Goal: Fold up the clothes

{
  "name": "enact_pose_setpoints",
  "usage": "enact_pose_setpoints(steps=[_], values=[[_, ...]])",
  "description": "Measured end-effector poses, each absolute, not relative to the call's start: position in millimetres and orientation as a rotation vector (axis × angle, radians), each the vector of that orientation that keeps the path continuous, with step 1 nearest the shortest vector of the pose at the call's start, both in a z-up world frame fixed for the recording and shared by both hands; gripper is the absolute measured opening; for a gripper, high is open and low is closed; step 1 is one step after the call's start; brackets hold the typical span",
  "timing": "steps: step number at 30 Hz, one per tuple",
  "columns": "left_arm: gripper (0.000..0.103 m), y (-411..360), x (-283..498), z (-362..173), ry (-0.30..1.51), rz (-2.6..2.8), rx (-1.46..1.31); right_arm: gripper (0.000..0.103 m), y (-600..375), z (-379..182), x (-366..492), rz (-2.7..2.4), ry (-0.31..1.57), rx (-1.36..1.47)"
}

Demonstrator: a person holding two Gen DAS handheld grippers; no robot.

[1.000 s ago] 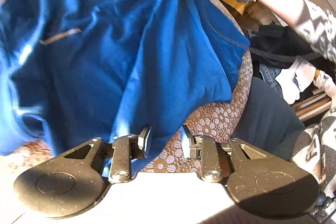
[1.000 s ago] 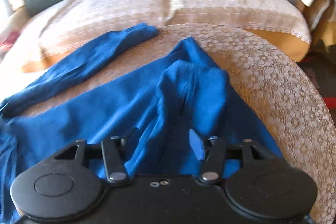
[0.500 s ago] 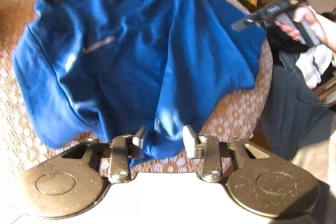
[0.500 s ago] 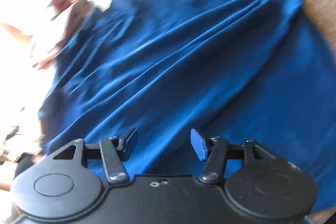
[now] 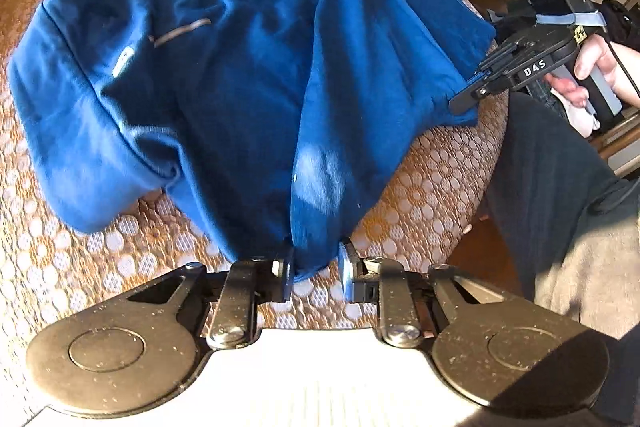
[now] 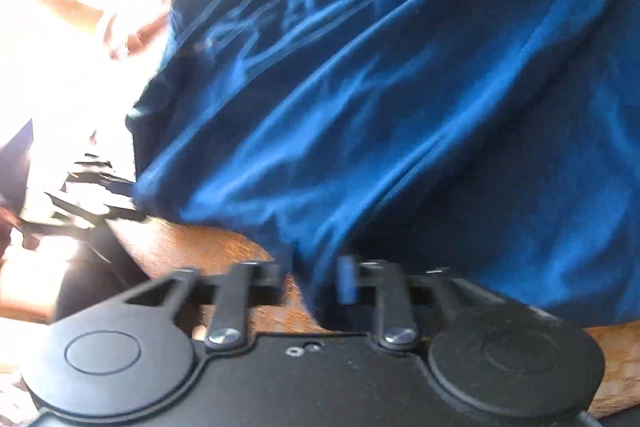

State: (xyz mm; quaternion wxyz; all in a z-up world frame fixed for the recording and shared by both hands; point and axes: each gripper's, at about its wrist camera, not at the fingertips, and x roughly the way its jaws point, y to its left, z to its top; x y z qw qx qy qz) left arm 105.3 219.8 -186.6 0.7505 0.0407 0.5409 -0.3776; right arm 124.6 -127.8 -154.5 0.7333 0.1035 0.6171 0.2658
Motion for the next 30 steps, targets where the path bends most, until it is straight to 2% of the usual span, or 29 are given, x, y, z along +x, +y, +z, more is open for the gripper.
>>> enact_pose_setpoints(steps=[8, 9, 10, 12, 19, 26, 30], values=[[0.022, 222.9, 106.4, -175.9, 1.160, -0.818, 0.147, 0.103, -126.7, -147.8, 121.9, 0.603, 1.411, 0.129], [0.029, 224.7, 110.7, -170.1, 1.152, -0.815, 0.162, 0.103, -125.8, -142.8, 127.5, 0.613, 1.416, 0.114], [0.045, 226.6, 116.6, -165.0, 1.149, -0.807, 0.162, 0.103, -125.0, -136.2, 133.2, 0.620, 1.410, 0.094], [0.064, 235.3, 133.5, -152.5, 1.130, -0.784, 0.132, 0.103, -123.4, -117.7, 145.2, 0.618, 1.355, 0.033], [0.064, 249.0, 206.3, -116.4, 1.110, -0.787, 0.058, 0.103, -134.8, -79.0, 229.4, 0.578, 1.202, 0.047], [0.064, 247.4, 227.0, -97.5, 1.091, -0.797, 0.109, 0.103, -106.8, -110.4, 256.5, 0.655, 1.197, 0.052], [0.064, 247.8, 229.3, -119.4, 1.126, -0.733, 0.122, 0.103, -60.7, -123.8, 251.4, 0.776, 1.198, 0.010]])
